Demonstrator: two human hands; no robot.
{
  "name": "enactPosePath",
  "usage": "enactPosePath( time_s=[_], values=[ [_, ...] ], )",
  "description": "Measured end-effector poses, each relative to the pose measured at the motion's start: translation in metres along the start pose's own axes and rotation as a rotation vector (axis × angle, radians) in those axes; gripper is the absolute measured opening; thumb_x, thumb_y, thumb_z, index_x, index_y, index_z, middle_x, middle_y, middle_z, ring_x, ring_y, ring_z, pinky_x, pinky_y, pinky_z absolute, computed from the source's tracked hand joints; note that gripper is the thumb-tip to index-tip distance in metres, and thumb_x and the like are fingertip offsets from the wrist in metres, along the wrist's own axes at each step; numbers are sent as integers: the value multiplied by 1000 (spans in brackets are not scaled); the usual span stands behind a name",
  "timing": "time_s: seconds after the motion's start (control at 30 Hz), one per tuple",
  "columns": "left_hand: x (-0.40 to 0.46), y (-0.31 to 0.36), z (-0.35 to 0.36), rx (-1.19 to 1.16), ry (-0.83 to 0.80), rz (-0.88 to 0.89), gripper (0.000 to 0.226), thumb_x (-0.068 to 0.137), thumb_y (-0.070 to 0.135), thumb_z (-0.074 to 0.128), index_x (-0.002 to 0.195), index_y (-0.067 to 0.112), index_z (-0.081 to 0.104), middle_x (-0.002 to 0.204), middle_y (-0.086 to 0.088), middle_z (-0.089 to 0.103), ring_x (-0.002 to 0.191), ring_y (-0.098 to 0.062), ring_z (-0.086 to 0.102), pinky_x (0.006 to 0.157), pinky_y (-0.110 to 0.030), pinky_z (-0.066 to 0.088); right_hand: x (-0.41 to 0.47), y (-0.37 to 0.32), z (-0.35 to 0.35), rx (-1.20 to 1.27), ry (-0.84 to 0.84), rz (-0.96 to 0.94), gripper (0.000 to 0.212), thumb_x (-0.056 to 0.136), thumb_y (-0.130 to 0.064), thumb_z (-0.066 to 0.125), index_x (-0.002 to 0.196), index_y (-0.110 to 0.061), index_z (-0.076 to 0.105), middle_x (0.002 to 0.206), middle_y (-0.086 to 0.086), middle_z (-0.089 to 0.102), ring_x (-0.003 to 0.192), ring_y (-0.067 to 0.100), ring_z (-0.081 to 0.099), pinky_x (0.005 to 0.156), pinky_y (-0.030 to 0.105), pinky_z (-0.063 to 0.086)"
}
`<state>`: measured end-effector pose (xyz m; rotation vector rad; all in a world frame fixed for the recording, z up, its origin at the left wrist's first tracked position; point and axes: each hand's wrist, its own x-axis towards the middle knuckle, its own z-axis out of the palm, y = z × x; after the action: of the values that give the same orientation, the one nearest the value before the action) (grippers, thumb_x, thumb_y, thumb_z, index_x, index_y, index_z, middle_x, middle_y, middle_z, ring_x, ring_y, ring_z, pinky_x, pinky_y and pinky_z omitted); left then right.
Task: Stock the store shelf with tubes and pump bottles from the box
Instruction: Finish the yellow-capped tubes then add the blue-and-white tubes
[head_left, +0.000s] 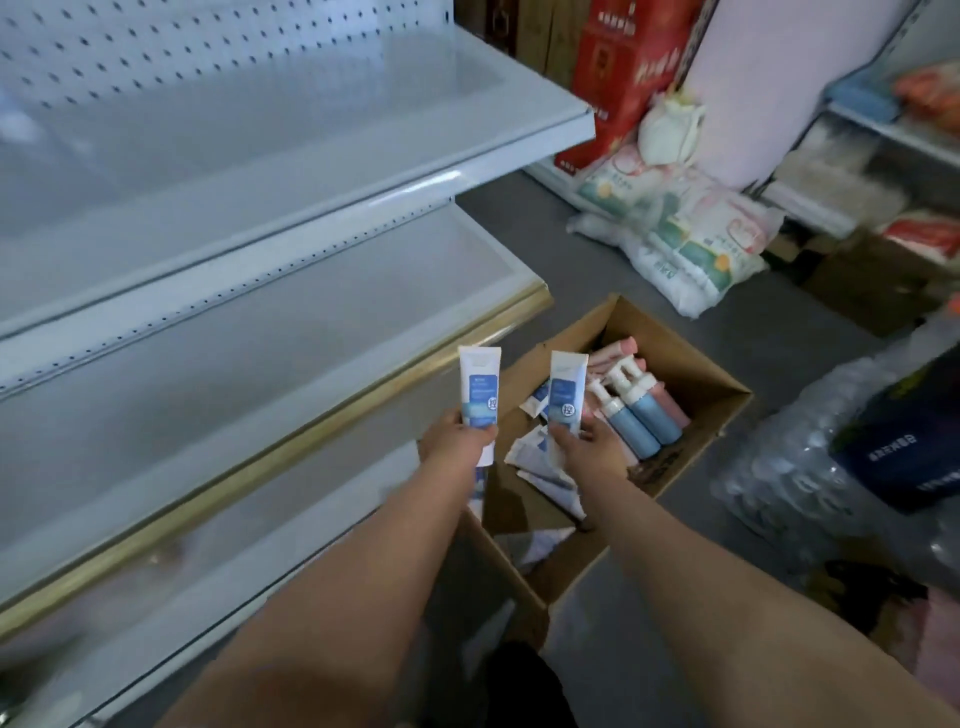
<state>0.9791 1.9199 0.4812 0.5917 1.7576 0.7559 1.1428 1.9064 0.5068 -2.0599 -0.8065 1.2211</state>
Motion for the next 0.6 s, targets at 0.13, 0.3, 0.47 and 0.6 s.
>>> enactPosePath(
  time_s=[0.13, 0.3, 0.47, 0.6],
  values=[
    [-55, 49, -58, -89, 37, 157, 46, 77, 22, 82, 119, 18, 64, 112, -4, 69, 96, -23, 67, 88, -39, 54, -56, -43, 12, 165, -39, -127, 49, 86, -42, 74, 129, -26, 56, 118, 0, 65, 98, 18, 65, 85, 43, 59],
    [-99, 100, -122, -170, 145, 343, 47, 73, 15, 84, 117, 13, 66, 110, -5, 69, 96, -25, 67, 88, -39, 54, -106, -109, 25, 276, -104, -308, 31, 86, -35, 76, 111, -24, 62, 99, -4, 69, 93, 19, 69, 89, 45, 58],
    [-117, 141, -173, -319, 214, 468, 38, 72, 10, 84, 105, 17, 67, 99, -4, 67, 88, -23, 63, 75, -28, 47, -135, -168, 48, 342, -219, -473, 28, 87, -26, 77, 111, -19, 64, 101, 2, 72, 96, 21, 70, 92, 46, 58],
    [-119, 168, -209, -369, 327, 522, 38, 70, 10, 85, 104, 15, 68, 101, -6, 69, 86, -23, 64, 78, -32, 50, -146, -210, 78, 363, -322, -525, 32, 84, -27, 79, 111, -21, 63, 104, 3, 71, 98, 23, 69, 93, 47, 57]
  ],
)
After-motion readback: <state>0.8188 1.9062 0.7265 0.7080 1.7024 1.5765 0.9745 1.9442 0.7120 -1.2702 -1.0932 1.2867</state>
